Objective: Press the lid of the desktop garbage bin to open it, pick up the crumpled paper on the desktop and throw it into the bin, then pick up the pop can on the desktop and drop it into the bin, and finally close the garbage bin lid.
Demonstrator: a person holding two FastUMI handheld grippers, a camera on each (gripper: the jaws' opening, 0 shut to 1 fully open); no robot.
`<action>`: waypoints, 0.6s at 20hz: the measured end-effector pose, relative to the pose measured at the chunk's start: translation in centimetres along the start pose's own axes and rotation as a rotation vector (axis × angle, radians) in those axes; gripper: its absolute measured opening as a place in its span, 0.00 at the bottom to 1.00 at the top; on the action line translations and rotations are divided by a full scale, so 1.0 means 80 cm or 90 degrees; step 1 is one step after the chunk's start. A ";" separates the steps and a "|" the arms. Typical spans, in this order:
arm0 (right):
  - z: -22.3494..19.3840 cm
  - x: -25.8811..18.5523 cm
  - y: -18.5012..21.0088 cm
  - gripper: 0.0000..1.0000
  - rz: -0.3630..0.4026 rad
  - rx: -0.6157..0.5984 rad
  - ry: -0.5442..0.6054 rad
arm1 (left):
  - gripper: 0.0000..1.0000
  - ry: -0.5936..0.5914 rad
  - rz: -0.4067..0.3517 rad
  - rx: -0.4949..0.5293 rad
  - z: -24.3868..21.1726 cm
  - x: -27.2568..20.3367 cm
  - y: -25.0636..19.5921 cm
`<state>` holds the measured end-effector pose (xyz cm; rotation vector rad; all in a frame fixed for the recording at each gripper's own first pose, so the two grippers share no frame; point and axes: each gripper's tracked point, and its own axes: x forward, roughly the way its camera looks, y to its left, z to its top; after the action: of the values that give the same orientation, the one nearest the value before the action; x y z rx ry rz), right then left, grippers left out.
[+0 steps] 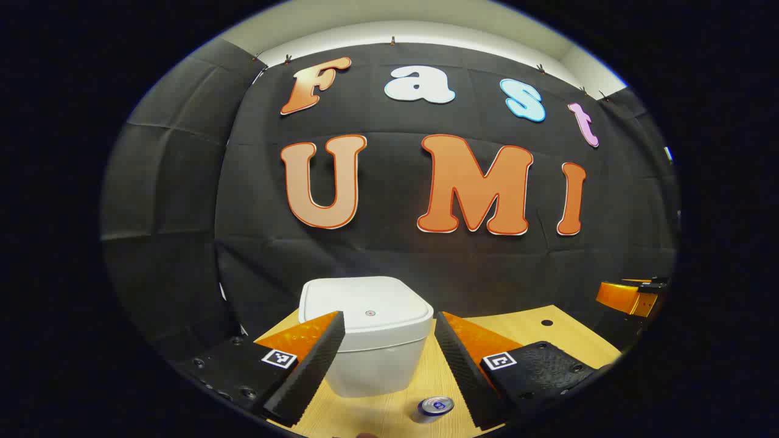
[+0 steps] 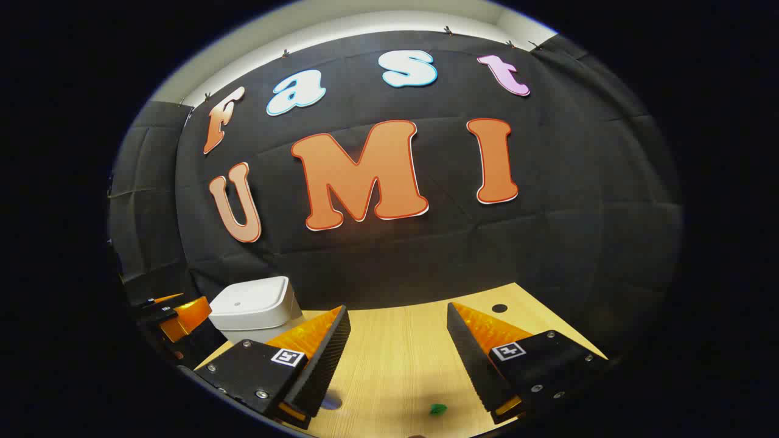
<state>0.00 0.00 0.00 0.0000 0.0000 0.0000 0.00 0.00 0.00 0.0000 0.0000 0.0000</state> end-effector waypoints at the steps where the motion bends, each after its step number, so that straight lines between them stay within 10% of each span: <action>1: 0.004 0.002 -0.004 0.95 0.000 -0.007 -0.005 | 0.95 -0.005 -0.003 -0.003 0.003 0.001 -0.004; 12: 0.031 0.005 -0.009 0.95 0.009 -0.039 -0.041 | 0.94 -0.031 -0.014 -0.034 0.018 0.007 -0.030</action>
<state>0.39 -0.72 2.49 -0.0605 -0.0643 0.0137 0.59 -2.41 1.41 -0.0534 -0.0484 -0.0224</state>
